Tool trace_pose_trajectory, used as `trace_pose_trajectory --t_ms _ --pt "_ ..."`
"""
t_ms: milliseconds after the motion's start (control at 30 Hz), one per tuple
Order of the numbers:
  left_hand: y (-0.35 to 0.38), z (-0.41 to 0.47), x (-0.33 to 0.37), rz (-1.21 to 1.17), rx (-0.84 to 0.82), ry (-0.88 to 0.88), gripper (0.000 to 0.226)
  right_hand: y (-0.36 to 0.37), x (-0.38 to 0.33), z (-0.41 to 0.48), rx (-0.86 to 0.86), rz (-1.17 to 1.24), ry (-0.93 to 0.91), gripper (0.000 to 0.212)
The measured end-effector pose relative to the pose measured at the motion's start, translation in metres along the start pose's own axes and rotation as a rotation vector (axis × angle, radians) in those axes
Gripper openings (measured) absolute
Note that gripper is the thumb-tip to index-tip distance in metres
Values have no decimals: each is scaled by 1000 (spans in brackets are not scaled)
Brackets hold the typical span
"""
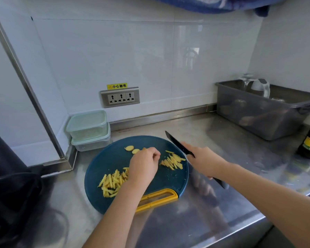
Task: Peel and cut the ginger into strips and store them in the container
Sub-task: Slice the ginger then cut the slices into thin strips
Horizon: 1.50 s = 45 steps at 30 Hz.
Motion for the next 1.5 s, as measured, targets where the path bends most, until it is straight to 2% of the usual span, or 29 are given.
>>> trace_pose_trajectory --t_ms 67,267,567,733,867,1167,1300,1367,1500 --pt "-6 3 -2 31 6 -2 21 6 3 -1 1 -81 12 50" --pt "9 14 -14 49 -231 -83 23 25 -7 -11 25 -187 48 55" --pt "-14 38 -47 99 -373 -172 26 38 -21 -25 59 -290 86 66" --pt "-27 41 -63 126 -326 -206 44 45 -39 -32 41 -266 50 70" --pt "-43 35 -61 13 -259 -214 26 53 -64 -39 39 -229 -3 71" --pt "-84 16 -68 6 -56 -272 29 47 -96 -38 27 -203 -69 73" --pt "-79 8 -66 50 -135 -268 25 21 -66 -24 111 -248 -8 68" --pt "-73 1 -72 76 -188 -308 22 14 -47 -23 108 -267 33 67" --pt "-72 -9 -82 135 -188 -382 26 21 -26 -32 65 -290 84 64"
Point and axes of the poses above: each hand's wrist, its own z-axis towards the middle knuckle, its own y-axis out of the palm, x = y × z, the point moved 8 cm from there along z, towards the middle knuckle, and after that the axes turned 12 degrees about -z, right-handed, at the moved point
